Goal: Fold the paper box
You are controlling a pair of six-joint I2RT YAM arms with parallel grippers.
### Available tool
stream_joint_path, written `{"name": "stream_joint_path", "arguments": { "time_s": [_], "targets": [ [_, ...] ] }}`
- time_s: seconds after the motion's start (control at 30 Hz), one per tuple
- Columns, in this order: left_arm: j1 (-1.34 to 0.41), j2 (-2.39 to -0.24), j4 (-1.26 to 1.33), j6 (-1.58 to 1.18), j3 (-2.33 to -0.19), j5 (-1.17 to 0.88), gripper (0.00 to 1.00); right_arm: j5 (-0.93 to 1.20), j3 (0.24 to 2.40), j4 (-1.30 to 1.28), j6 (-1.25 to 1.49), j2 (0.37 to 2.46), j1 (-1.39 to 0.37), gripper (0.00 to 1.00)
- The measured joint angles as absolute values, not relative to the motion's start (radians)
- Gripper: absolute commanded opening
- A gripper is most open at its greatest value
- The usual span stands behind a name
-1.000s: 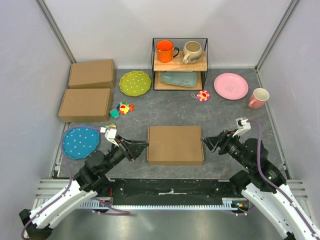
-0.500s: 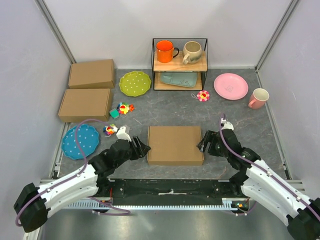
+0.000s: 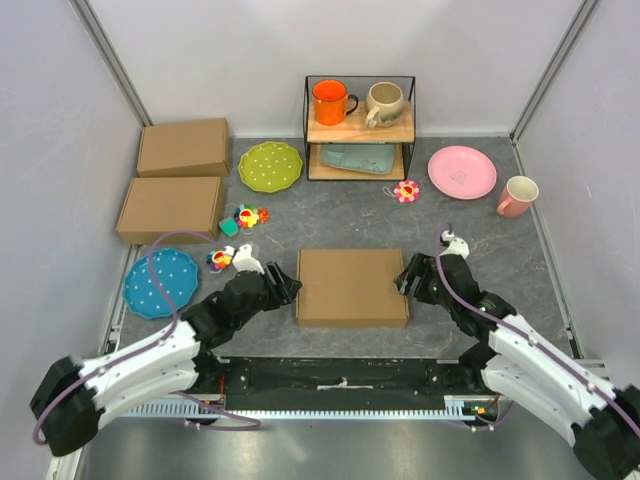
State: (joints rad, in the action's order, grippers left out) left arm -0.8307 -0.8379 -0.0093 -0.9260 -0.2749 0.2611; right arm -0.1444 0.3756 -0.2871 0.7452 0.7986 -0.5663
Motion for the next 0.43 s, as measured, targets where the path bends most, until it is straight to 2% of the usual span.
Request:
{"name": "stream_joint_path", "arguments": {
  "time_s": [0.03,0.07,0.1,0.13,0.27,0.43],
  "targets": [
    [-0.831,-0.799,-0.044,-0.918,-0.292,0.284,0.79,-0.168,0.389,-0.317,0.743,0.764,-0.566,0.82],
    [-0.831,-0.754,-0.077,-0.908,-0.312,0.306,0.83,-0.190,0.403,-0.339,0.739,0.733,-0.566,0.82],
    [-0.831,-0.696,-0.117,-0.899,-0.342,0.337,0.92,-0.228,0.436,-0.380,0.731,0.690,-0.566,0.83],
    [-0.831,-0.648,-0.145,-0.893,-0.368,0.367,0.97,-0.252,0.462,-0.397,0.727,0.661,-0.566,0.83],
    [-0.830,-0.537,-0.242,-0.908,-0.450,0.472,0.99,-0.352,0.580,-0.442,0.688,0.574,-0.566,0.84],
    [-0.826,-0.545,-0.381,-0.994,-0.474,0.534,0.99,-0.391,0.598,-0.481,0.674,0.542,-0.566,0.84]
  ]
}}
